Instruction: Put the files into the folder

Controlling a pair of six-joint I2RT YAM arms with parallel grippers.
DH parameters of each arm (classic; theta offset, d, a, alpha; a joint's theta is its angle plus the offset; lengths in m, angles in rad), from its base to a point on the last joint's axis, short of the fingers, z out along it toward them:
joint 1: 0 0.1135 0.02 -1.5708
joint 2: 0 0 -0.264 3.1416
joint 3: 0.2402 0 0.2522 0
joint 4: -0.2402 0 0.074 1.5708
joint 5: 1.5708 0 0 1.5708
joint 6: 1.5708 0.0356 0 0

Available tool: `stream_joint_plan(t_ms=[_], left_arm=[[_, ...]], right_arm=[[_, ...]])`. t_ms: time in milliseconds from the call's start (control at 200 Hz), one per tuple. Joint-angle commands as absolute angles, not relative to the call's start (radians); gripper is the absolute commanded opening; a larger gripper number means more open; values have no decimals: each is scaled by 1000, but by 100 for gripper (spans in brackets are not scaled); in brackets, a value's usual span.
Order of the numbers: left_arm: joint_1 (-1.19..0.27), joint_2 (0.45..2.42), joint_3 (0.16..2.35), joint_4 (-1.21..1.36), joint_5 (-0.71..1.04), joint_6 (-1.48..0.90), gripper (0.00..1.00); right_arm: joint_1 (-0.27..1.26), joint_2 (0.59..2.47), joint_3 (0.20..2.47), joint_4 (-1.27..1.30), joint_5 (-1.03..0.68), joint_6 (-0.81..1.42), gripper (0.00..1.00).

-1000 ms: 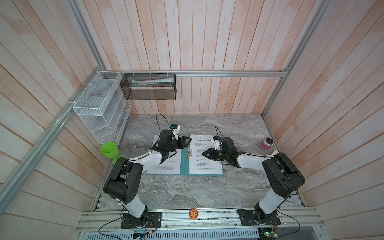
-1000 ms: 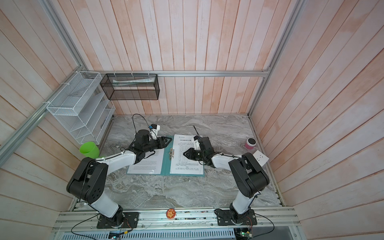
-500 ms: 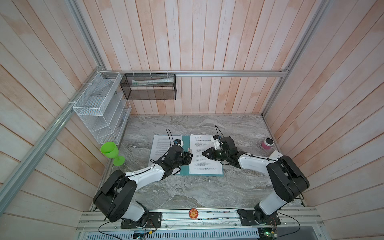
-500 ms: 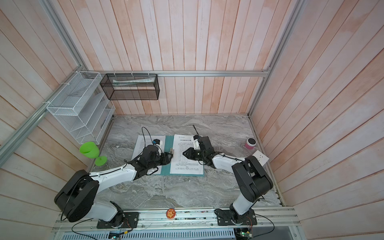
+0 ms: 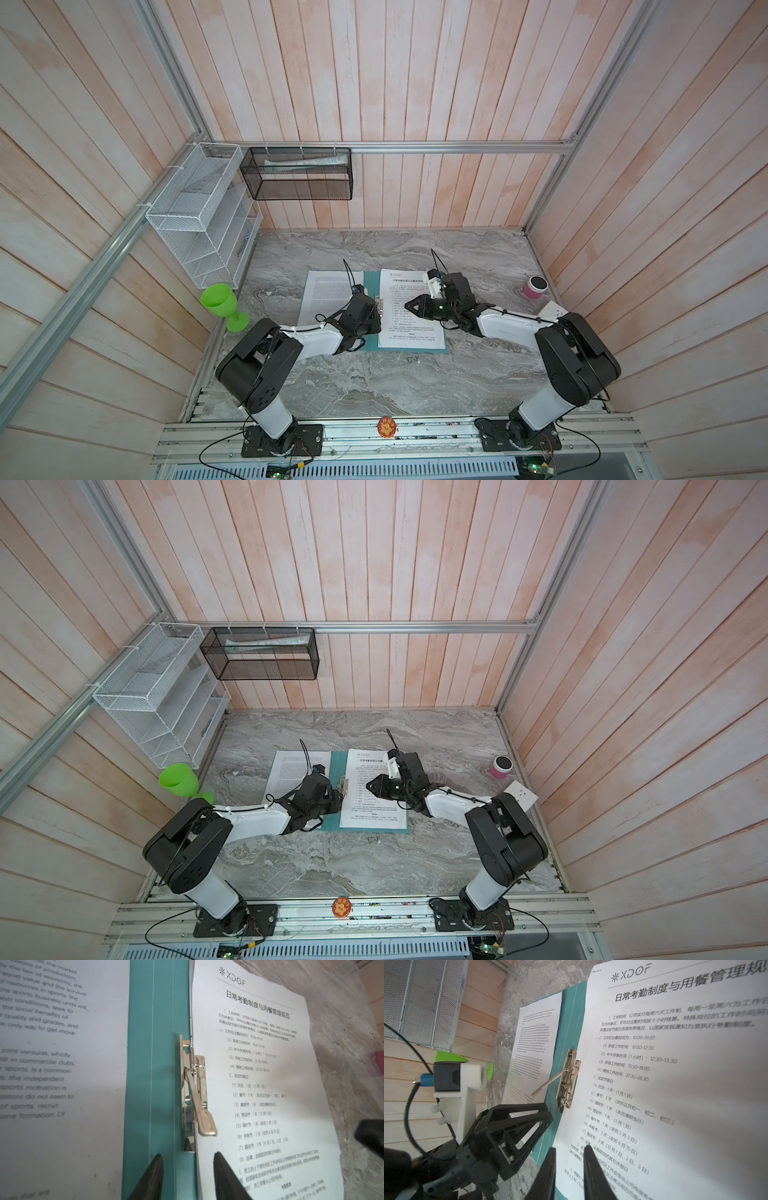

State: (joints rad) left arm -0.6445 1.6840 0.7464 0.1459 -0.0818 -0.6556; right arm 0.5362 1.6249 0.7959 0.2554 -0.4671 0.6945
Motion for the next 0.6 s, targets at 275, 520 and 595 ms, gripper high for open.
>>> stream_joint_plan(t_ms=[275, 520, 595], left_arm=[[-640, 1834, 883, 126, -164, -668, 30], [-634, 1862, 888, 125, -174, -697, 25], [-633, 1870, 890, 127, -173, -712, 24]], right_arm=[[541, 1597, 793, 213, -434, 663, 21], [526, 1586, 777, 218, -436, 658, 21], [524, 1588, 774, 218, -442, 656, 21]])
